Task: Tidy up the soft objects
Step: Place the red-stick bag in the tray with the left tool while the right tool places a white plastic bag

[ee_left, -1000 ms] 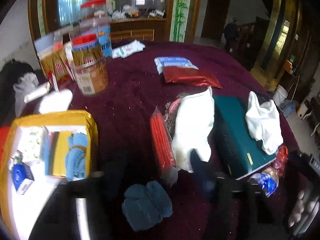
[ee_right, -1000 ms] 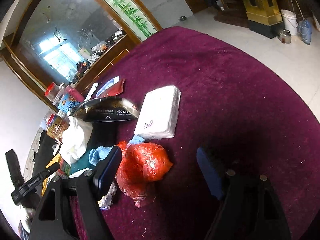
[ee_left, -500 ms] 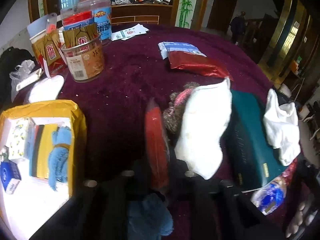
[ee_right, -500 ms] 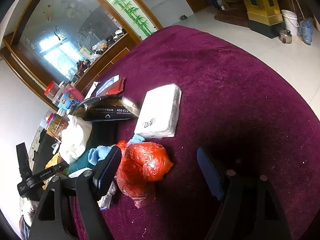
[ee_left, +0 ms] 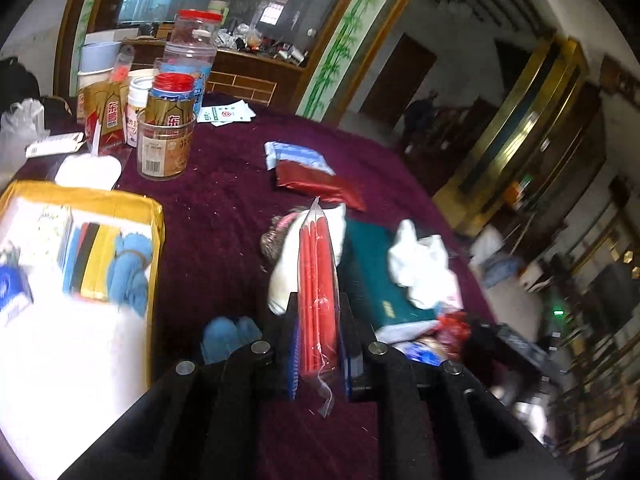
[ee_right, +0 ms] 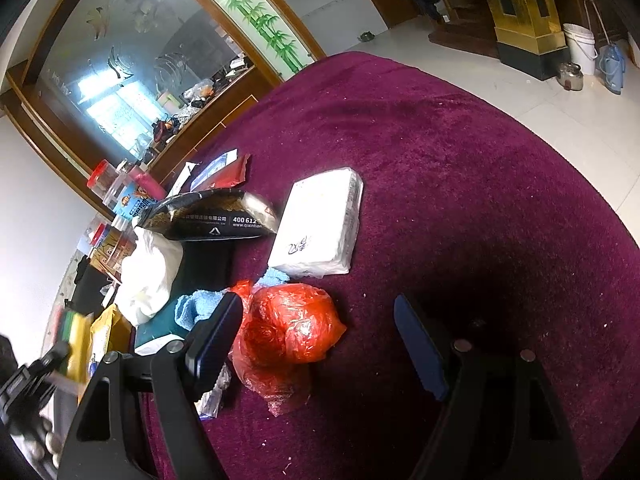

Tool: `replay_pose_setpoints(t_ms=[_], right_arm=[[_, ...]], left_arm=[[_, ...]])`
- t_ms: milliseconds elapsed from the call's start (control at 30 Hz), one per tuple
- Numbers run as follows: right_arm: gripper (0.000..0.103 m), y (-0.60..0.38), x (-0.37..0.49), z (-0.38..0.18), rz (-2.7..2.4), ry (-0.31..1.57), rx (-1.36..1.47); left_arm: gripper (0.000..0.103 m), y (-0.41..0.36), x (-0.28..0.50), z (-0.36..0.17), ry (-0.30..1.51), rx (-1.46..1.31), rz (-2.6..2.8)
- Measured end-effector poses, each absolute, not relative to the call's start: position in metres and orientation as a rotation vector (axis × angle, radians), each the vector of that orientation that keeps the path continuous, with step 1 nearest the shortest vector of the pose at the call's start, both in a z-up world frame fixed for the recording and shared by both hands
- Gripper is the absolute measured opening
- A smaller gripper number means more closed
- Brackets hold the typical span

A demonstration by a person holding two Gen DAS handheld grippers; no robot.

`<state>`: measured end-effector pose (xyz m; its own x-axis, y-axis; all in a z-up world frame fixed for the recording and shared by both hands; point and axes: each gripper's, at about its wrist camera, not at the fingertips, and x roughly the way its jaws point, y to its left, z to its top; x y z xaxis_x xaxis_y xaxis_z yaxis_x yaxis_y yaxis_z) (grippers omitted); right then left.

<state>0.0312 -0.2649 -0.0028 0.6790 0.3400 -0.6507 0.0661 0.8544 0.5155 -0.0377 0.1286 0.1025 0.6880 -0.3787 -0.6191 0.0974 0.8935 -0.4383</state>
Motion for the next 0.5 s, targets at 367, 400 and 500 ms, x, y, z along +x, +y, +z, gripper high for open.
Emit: replay_pose_setpoints(t_ms=[367,400,500], right_arm=[[0.077,-0.215,0.03,0.064,0.31,0.763,0.334],[0.077,-0.207,0.035,0.067,0.313,0.77,0.306],[0.077,-0.187,0.048,0.069,0.311,0.789,0.234]], left_arm=[[0.014,0.169,-0.105,0.106,0.685,-0.522,-0.291],[0.014,0.174,-0.109,0.105,0.679,-0.526,-0.279],[0.014,0.194,-0.125,0.101,0.665,-0.544,-0.232]])
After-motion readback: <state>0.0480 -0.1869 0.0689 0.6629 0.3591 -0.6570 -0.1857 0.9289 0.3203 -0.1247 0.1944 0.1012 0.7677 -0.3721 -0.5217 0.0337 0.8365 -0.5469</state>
